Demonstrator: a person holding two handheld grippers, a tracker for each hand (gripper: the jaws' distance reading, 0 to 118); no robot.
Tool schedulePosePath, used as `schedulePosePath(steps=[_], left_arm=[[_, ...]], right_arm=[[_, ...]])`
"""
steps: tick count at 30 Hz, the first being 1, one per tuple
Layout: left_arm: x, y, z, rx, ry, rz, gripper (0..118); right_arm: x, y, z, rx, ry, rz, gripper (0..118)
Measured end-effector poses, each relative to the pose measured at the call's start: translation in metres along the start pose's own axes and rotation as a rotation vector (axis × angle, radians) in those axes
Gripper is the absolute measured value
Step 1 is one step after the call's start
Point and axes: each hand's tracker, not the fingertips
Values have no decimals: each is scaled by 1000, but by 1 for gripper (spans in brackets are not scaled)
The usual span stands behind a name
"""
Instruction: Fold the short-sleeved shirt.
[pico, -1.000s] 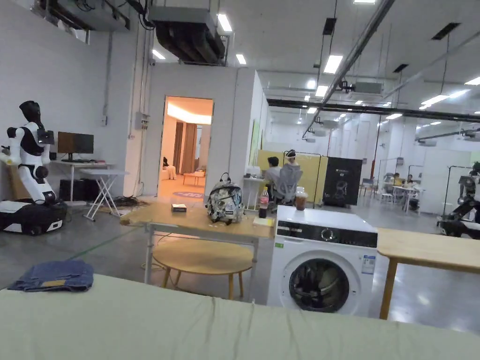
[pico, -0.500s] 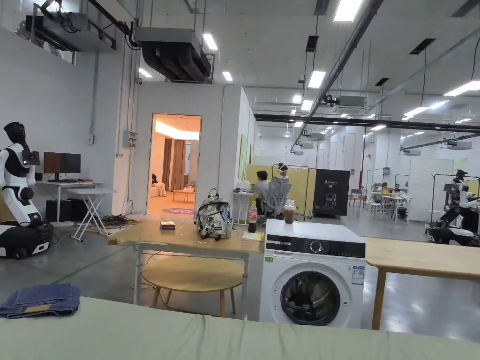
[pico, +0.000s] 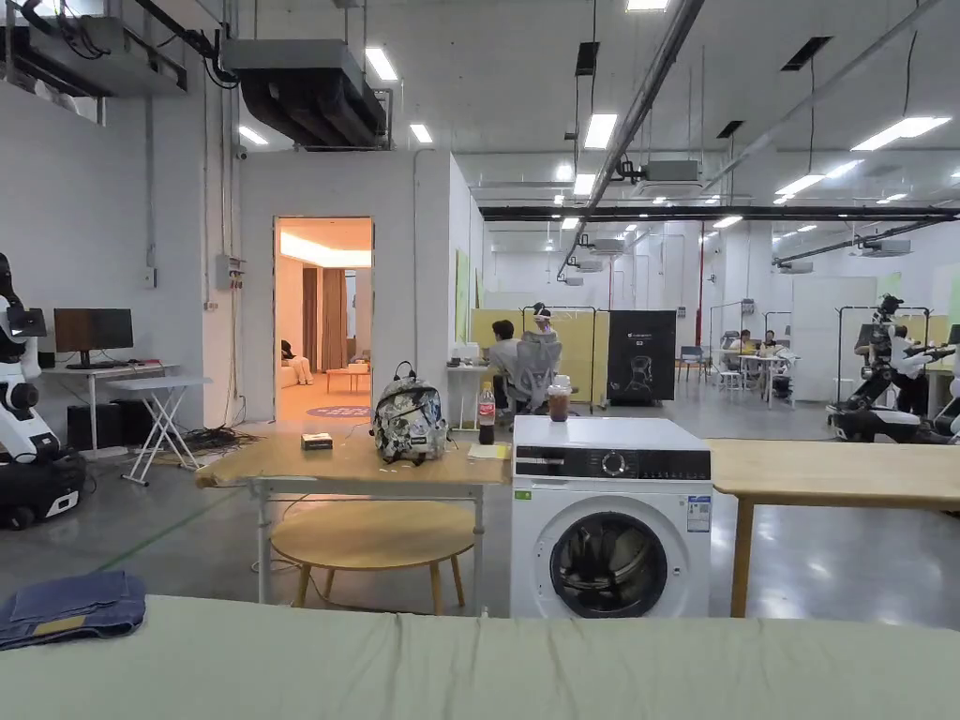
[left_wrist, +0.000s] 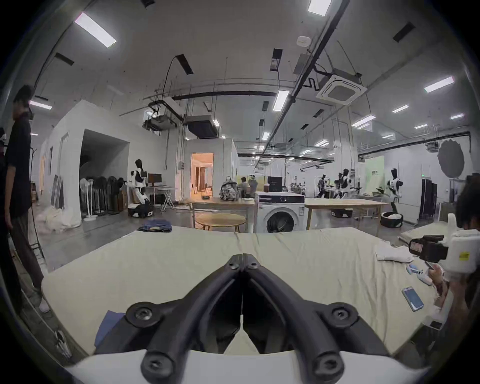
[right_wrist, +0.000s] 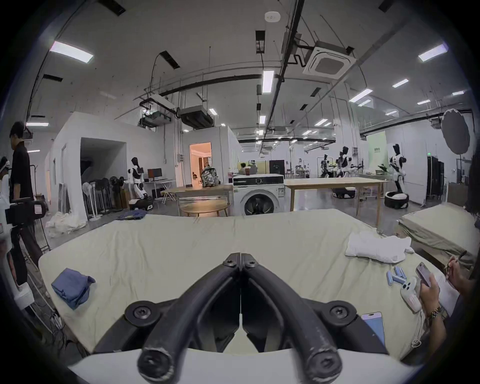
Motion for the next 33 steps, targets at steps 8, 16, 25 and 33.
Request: schedulePosePath(steps=[8,16,25,33], left_arm=[[-12,-3,-6,-3,-8,27,0],[-4,4,-4,-13,-12,30,0],[2,6,-1,-1,-40,18,27],[5,6,3,27,-57,21,95]], right_arm=[[-2,0,-2,-9,6,4,0],[-4,0,-3,-21,16,6,0],[-3,4,-2,-17,19,1,50],[-9,7,3,18,38,26,105]])
